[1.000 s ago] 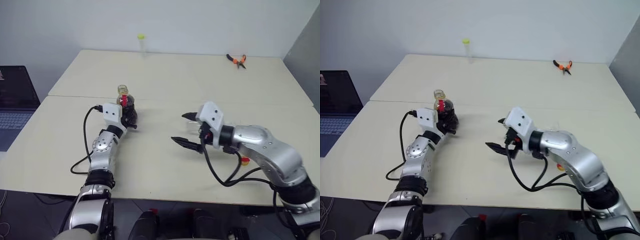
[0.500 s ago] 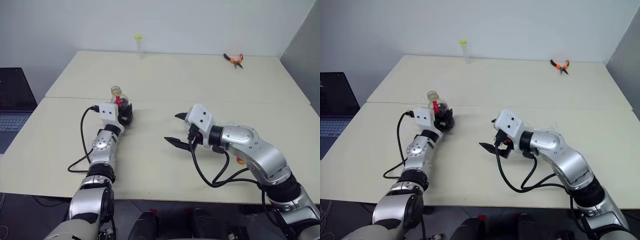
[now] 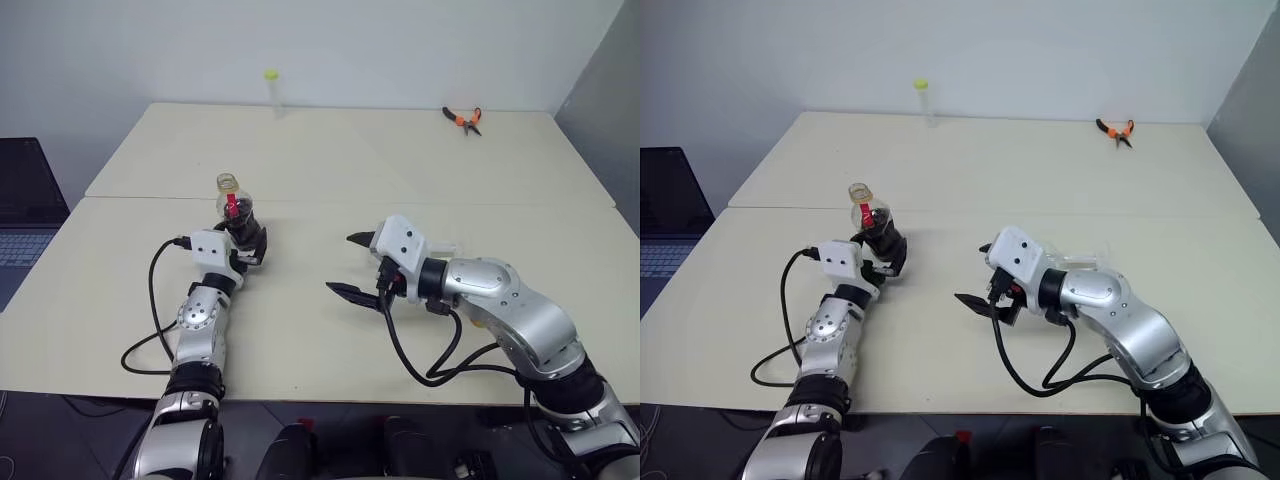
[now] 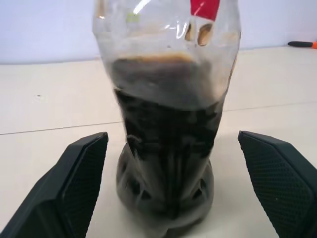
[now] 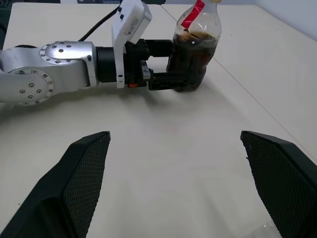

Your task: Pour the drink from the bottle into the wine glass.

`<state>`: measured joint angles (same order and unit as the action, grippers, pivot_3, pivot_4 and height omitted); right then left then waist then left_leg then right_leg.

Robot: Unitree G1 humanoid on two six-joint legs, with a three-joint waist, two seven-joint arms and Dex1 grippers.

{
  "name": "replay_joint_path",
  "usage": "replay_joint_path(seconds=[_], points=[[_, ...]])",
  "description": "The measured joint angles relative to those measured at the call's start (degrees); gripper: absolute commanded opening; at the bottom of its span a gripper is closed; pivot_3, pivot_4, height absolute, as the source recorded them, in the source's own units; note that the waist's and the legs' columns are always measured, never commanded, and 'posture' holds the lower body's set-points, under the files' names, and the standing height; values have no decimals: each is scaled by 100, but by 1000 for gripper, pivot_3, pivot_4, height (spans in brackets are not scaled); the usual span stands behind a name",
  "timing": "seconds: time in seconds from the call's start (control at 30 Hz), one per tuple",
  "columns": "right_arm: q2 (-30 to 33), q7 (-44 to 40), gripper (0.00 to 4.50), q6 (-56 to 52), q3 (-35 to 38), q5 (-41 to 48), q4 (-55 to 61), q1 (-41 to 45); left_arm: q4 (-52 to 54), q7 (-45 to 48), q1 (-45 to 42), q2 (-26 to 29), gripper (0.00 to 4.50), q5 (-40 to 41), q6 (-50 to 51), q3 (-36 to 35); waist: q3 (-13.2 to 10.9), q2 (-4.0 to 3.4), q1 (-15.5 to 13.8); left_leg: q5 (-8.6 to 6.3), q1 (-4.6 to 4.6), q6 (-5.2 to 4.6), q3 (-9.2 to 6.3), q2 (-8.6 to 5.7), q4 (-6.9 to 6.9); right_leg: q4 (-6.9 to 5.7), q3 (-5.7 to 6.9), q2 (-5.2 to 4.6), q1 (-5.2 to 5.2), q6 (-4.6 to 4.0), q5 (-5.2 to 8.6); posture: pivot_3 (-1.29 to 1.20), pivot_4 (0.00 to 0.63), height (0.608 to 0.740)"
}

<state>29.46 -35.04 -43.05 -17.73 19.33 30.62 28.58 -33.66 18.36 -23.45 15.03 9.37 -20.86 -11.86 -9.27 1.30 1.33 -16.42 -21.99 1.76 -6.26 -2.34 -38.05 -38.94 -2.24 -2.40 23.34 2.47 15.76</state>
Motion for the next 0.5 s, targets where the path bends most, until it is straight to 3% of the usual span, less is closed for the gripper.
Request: replay_joint_path(seconds=[0.33, 0.5], points=[[740, -136, 4500, 181, 567, -108, 599, -1121, 2588, -734, 1779, -50, 4452, 58, 1350, -186, 1, -1, -1, -10, 7, -17, 2, 2, 3, 4, 0, -7, -10, 0, 0, 0, 150, 740], [1251, 534, 4500, 845, 1018, -1226, 581, -1998, 3961, -120, 2527, 56, 4452, 325, 2213, 408, 1, -1, -108, -10, 9, -16, 6, -3, 1, 5, 4, -9, -18, 1, 1, 0, 150, 740]])
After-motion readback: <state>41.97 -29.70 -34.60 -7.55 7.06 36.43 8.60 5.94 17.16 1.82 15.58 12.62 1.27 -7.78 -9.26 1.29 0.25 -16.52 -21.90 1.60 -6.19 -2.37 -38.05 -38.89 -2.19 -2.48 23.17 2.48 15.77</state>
